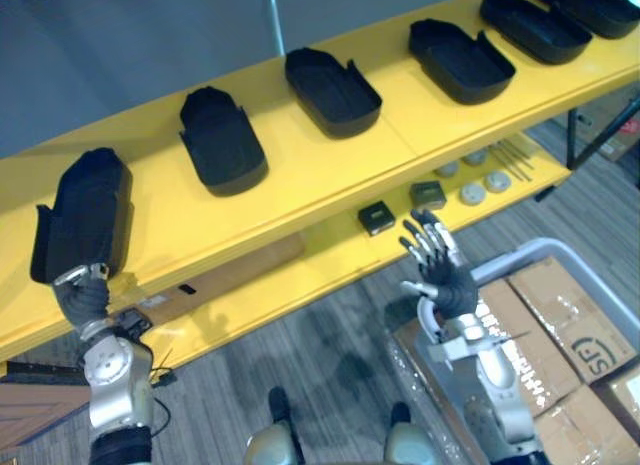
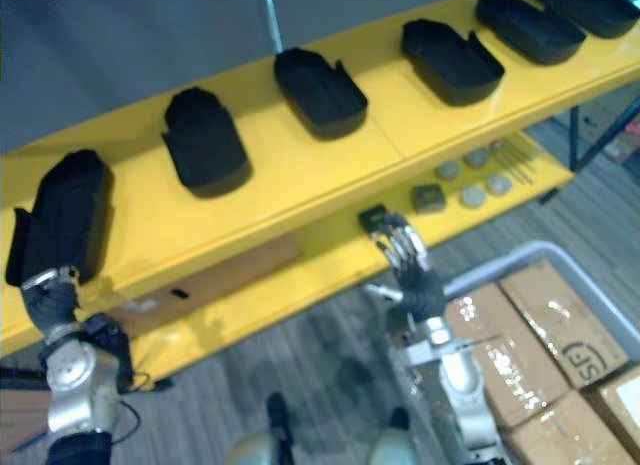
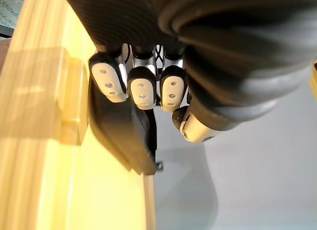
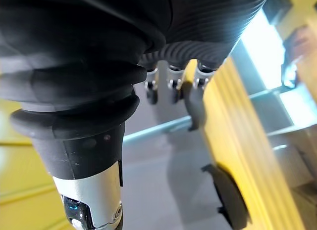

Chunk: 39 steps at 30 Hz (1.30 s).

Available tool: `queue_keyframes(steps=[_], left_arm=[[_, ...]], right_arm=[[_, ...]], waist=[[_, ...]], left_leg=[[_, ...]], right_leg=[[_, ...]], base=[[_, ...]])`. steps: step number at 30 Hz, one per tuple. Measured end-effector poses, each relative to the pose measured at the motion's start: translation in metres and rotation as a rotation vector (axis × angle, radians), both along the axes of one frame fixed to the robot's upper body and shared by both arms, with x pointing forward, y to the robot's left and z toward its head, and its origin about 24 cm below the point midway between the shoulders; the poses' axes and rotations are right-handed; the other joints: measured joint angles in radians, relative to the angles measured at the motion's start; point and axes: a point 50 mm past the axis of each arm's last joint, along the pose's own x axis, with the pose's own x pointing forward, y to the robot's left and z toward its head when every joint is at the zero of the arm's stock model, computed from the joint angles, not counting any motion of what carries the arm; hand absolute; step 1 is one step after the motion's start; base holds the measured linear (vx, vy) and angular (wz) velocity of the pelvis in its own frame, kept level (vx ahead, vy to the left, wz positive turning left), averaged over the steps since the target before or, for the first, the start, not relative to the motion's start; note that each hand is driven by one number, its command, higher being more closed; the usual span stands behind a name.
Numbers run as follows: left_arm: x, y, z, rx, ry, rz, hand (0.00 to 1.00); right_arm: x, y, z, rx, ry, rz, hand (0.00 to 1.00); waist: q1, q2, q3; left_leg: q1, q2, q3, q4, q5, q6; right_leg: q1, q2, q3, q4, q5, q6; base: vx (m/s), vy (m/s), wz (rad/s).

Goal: Walk over and take plastic housings, then place them on the shelf

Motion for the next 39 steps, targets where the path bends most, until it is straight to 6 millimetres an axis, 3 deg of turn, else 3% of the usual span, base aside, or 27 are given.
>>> queue_keyframes(steps=[14,28,39], left_arm=[[-0.004,0.03,-0.002,0.009,0.056,0.096,1.0],[0.031,0.045,0.014,-0.013,0.073,0.072,1.0],[0.039,0.06,0.031,-0.045,0.05,0.106,1.0]], right_arm=[[-0.002,-0.002,-0.011,-0.017,0.051,-0.001,0.0],[0.008,-0.003,0.0,-0.041,0.013,0.044,0.0],[0.013,-0.003,0.007,-0.023,-0.011,0.06,0.0]], waist=[[-0.008,-0.004,0.012],[-0.029,-0.013,0.063],[-0.044,-0.012,0.106]], left_leg=[[-0.005,0.0,0.003,0.0,0.0,0.001],[-0.05,0.011,0.031,0.09,-0.032,0.002],[-0.066,0.018,0.051,0.127,-0.047,0.001]], right_leg=[[-0.016,-0.001,0.006,0.013,-0.001,-0.001],[-0.083,-0.004,0.058,0.088,-0.02,-0.001],[-0.12,-0.004,0.087,0.112,-0.024,-0.001]], base=[[0.0,0.001,-0.01],[-0.02,0.0,-0.07],[-0.03,0.0,-0.06]])
